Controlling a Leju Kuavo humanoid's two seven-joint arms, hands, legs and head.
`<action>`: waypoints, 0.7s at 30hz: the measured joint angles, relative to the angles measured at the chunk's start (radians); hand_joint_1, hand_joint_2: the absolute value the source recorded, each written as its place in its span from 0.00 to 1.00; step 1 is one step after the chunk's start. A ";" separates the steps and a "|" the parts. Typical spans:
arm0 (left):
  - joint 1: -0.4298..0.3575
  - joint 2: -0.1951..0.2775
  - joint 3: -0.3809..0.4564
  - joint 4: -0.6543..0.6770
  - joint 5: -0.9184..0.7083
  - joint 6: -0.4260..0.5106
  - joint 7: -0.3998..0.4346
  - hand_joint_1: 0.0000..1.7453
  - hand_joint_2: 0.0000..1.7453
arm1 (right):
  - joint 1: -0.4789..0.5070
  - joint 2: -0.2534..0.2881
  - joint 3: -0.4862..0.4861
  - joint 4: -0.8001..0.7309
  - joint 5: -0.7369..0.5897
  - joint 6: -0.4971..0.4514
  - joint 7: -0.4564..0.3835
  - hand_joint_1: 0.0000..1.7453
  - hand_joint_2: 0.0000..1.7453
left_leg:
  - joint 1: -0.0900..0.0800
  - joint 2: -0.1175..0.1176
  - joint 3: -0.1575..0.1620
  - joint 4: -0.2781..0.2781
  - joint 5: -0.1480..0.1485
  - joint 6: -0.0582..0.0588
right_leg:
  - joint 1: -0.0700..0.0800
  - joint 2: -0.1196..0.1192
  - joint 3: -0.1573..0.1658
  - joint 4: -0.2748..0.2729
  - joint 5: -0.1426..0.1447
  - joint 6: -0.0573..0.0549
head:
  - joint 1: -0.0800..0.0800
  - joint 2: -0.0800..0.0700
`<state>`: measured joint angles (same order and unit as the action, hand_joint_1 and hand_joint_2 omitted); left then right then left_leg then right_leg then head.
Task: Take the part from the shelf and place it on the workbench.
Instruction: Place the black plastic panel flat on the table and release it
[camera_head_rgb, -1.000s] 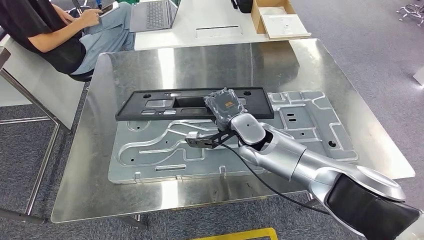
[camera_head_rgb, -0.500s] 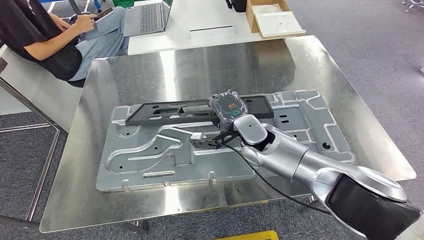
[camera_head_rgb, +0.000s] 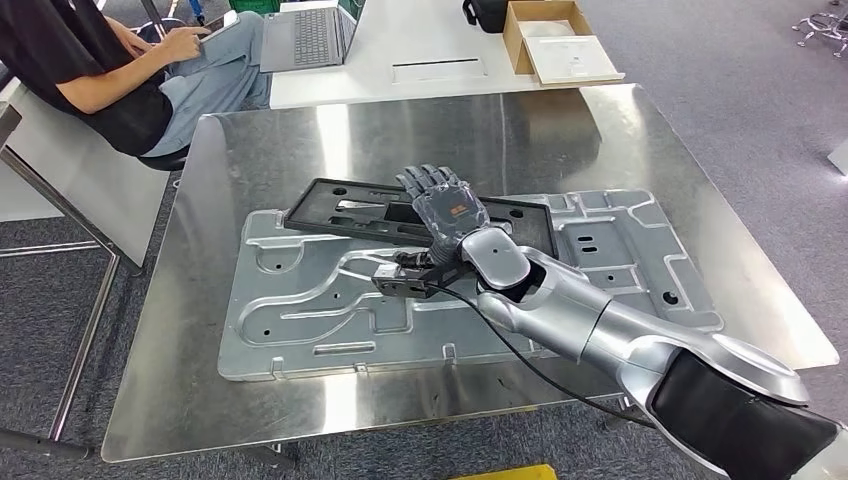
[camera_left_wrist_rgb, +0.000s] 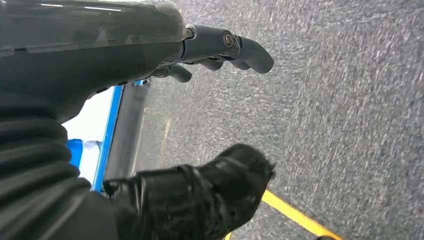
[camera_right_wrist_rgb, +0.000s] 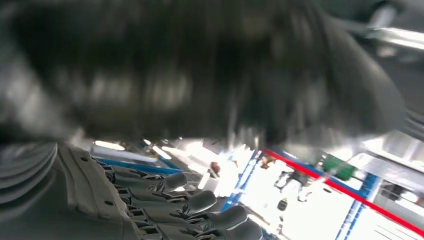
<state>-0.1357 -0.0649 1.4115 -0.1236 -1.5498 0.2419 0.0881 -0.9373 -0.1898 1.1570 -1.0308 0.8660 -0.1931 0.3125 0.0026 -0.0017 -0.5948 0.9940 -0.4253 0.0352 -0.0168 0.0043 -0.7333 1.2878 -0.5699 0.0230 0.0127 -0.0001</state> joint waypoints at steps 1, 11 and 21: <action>0.000 0.000 0.000 0.000 0.000 -0.002 0.000 0.00 0.00 | 0.002 0.000 0.000 0.000 0.001 0.002 -0.001 0.00 0.00 | -0.001 0.000 0.000 0.002 -0.001 0.001 | 0.000 0.000 -0.014 0.026 -0.001 0.000 | 0.000 0.000; 0.002 -0.002 0.000 0.000 -0.003 -0.019 0.012 0.00 0.00 | -0.001 0.003 0.000 0.000 0.005 0.017 -0.006 0.00 0.00 | -0.003 -0.005 -0.021 0.059 -0.041 -0.035 | -0.001 -0.001 0.111 -0.240 0.128 -0.034 | -0.002 0.000; 0.002 -0.002 0.000 0.000 -0.006 -0.024 0.022 0.00 0.00 | 0.006 0.003 0.000 -0.001 0.007 0.024 -0.006 0.00 0.00 | -0.003 -0.005 0.018 0.069 -0.061 -0.034 | 0.001 -0.002 0.103 -0.240 0.143 -0.039 | -0.006 0.000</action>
<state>-0.1340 -0.0665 1.4119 -0.1231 -1.5563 0.2182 0.1102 -0.9318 -0.1867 1.1568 -1.0314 0.8731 -0.1693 0.3061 -0.0007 -0.0062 -0.5763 1.0630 -0.4863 0.0012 -0.0162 0.0024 -0.6307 1.0474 -0.4270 -0.0155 0.0067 -0.0002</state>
